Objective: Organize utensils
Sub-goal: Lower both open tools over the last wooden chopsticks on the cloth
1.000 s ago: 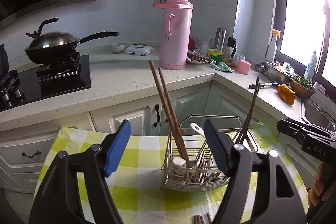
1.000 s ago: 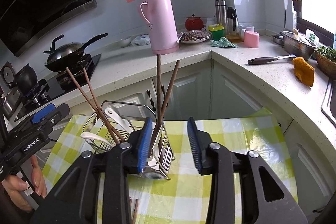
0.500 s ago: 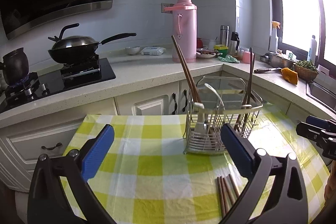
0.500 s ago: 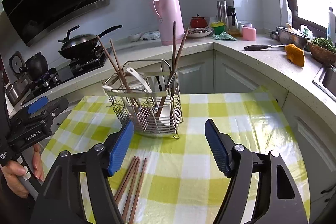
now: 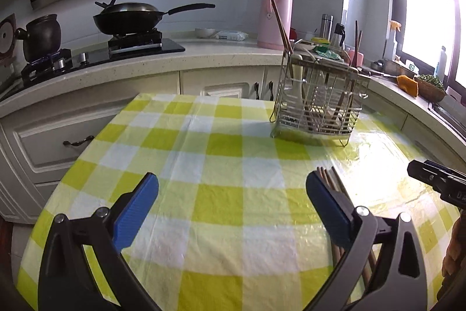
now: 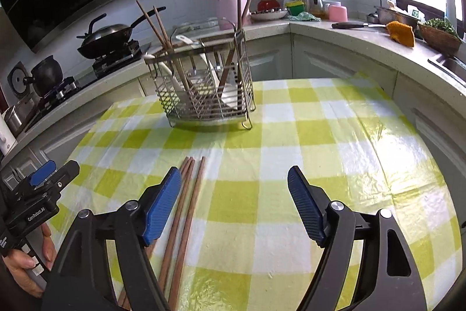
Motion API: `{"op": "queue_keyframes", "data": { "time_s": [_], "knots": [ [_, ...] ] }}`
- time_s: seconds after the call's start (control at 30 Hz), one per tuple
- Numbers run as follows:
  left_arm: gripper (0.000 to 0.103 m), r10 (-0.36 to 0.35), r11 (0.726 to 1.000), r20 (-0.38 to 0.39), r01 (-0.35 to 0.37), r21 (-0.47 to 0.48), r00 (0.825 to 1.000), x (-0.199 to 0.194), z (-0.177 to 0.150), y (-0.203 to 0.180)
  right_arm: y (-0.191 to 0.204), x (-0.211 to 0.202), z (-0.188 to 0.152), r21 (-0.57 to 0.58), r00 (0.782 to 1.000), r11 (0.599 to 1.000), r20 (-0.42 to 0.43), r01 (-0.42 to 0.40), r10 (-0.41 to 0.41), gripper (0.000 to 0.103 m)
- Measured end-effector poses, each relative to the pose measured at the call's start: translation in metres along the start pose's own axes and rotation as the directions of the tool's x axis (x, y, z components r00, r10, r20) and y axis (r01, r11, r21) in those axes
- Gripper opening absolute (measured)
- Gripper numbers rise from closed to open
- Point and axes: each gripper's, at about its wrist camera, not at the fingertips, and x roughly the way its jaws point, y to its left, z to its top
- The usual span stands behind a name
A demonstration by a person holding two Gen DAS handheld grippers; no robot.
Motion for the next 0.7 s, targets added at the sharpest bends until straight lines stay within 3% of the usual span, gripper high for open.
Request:
{"op": "queue_keyframes", "data": {
  "time_s": [0.27,0.7],
  "knots": [
    [0.098,0.010,1.000,-0.032,-0.009,0.016,0.999,0.005,-0.012,0.002,-0.001,0.018,-0.023,-0.007,0.998,0.999,-0.045,0.037,-0.037,0.072],
    [0.098,0.027,0.999,-0.027,-0.025,0.042,0.999,0.012,-0.008,-0.001,0.011,0.034,-0.022,-0.066,0.995,0.996,-0.073,0.061,-0.066,0.072]
  ]
}}
